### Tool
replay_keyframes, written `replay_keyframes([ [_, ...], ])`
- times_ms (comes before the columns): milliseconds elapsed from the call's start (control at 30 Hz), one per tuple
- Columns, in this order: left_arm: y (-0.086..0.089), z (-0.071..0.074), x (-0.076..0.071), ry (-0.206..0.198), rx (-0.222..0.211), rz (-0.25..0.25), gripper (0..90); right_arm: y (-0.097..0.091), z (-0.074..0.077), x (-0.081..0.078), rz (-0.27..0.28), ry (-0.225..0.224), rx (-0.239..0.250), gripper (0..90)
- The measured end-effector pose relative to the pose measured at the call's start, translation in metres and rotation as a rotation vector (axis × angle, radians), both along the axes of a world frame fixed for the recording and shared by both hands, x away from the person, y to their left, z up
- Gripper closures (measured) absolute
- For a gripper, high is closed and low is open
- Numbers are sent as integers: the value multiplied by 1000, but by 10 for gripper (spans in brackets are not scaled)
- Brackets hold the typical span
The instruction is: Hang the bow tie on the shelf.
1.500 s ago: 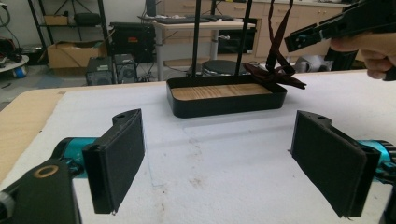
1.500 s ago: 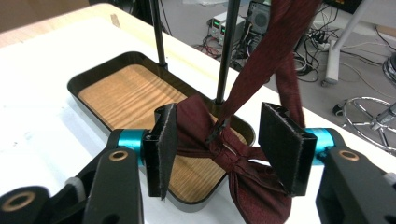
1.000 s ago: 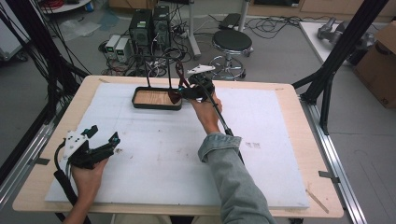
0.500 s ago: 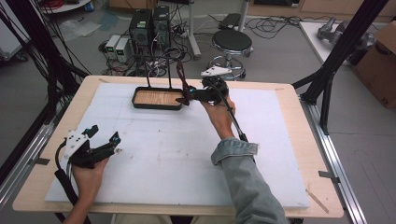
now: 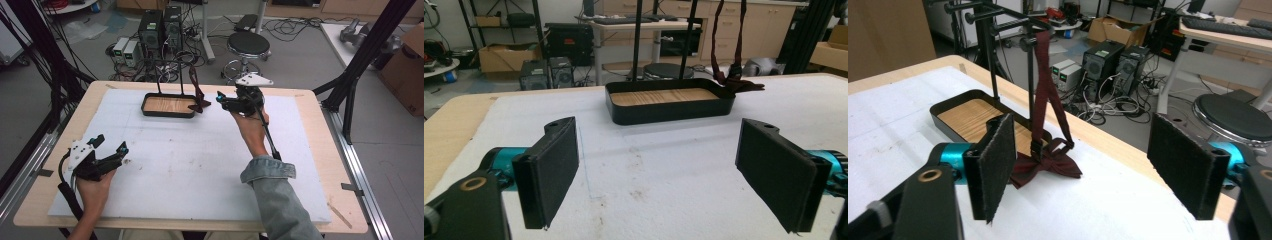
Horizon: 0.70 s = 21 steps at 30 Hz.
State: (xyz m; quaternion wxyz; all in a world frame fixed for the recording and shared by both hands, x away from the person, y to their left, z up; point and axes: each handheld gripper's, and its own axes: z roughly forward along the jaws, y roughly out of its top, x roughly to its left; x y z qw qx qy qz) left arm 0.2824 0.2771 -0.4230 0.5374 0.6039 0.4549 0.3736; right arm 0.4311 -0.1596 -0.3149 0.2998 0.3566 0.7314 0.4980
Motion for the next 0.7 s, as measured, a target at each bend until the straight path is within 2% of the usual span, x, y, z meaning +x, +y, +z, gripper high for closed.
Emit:
replay_keyframes([
  [300,-1,0,1,3,1,0,178,-43,0,-27,-52,-27,34,199],
  [500,-1,0,1,5,6,-2,177,-73,-9,-57,-88,-53,63,143],
  [700,-2,-1,1,10,15,1,174,-100,-24,-90,-121,-85,81,120],
])
